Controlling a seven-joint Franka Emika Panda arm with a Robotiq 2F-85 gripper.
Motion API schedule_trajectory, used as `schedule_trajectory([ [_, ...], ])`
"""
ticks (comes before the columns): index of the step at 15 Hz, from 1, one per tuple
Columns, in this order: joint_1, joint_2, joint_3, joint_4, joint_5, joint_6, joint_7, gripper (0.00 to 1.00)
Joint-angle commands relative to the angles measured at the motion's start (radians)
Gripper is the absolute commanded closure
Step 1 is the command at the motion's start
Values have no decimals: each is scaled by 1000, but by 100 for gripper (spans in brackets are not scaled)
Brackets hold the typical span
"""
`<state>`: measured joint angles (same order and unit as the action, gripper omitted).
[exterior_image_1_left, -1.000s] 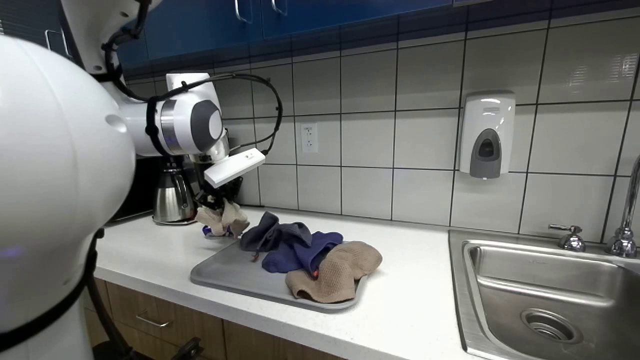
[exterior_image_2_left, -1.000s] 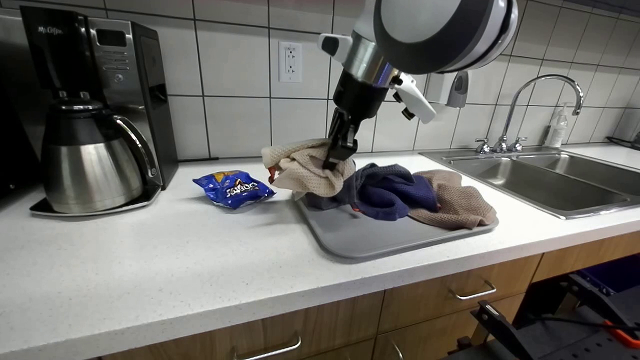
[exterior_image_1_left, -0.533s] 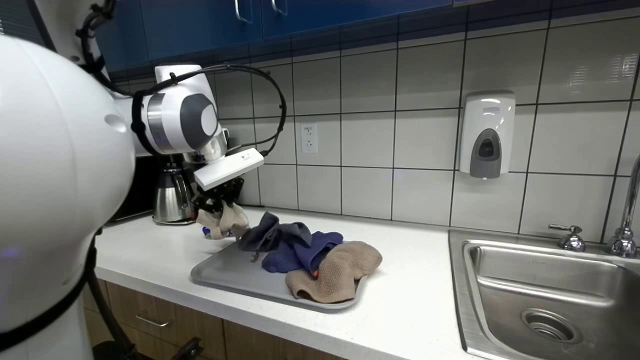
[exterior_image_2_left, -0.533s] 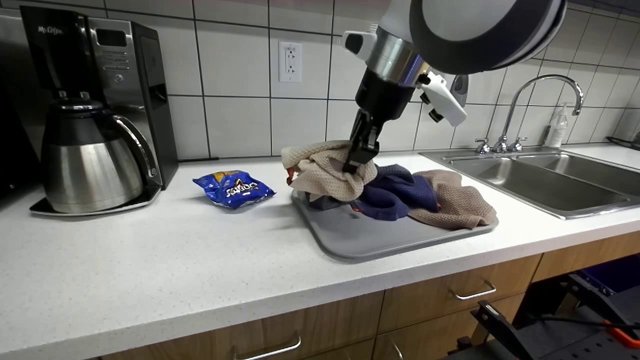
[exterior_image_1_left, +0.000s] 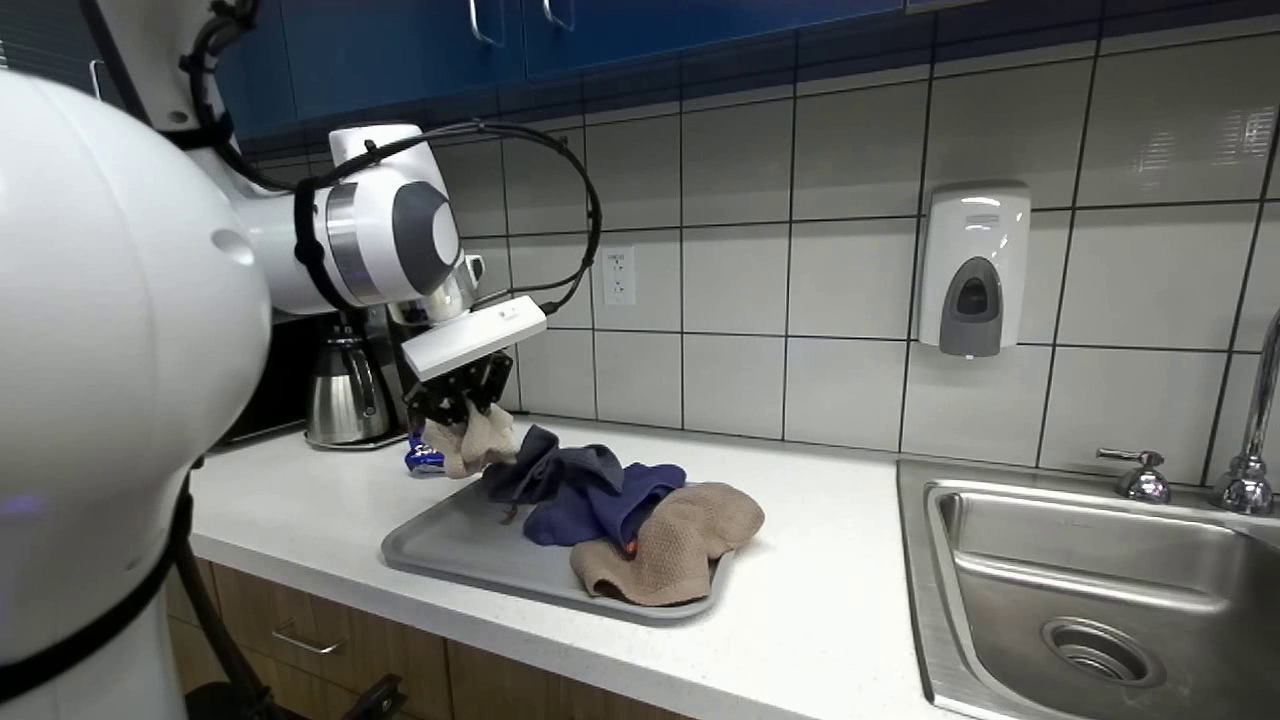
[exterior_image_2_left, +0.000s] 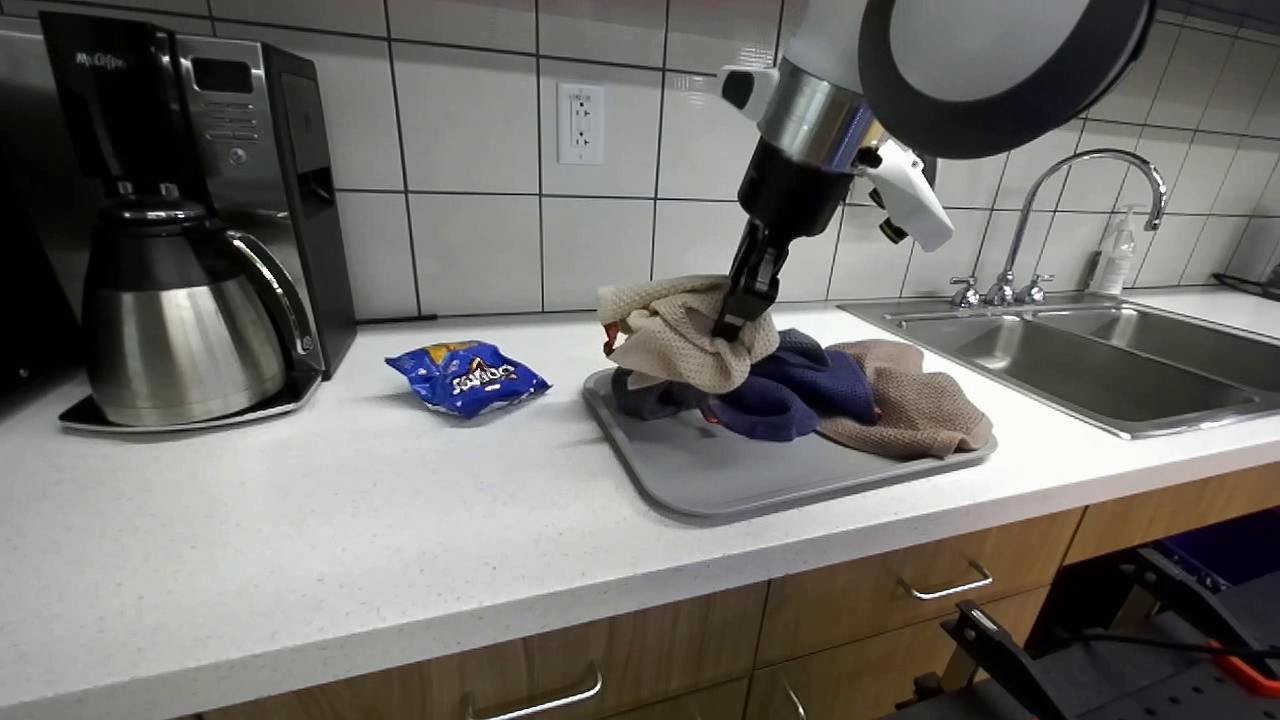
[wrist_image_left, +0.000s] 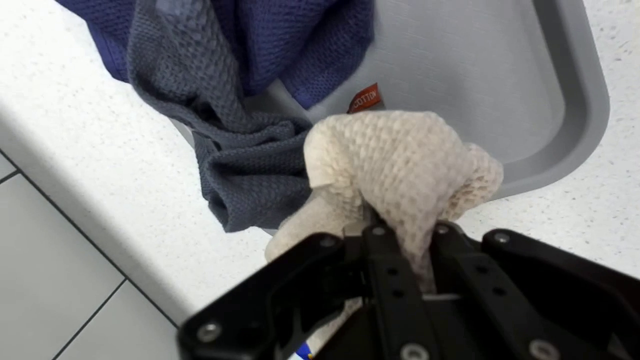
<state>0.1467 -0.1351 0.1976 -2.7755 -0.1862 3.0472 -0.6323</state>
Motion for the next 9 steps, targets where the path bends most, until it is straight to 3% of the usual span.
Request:
schedule_trajectory([
  [1,14,-6,-24,1,-46,-27,70,97],
  [9,18,32,-30,0,-50,-55,128,97],
])
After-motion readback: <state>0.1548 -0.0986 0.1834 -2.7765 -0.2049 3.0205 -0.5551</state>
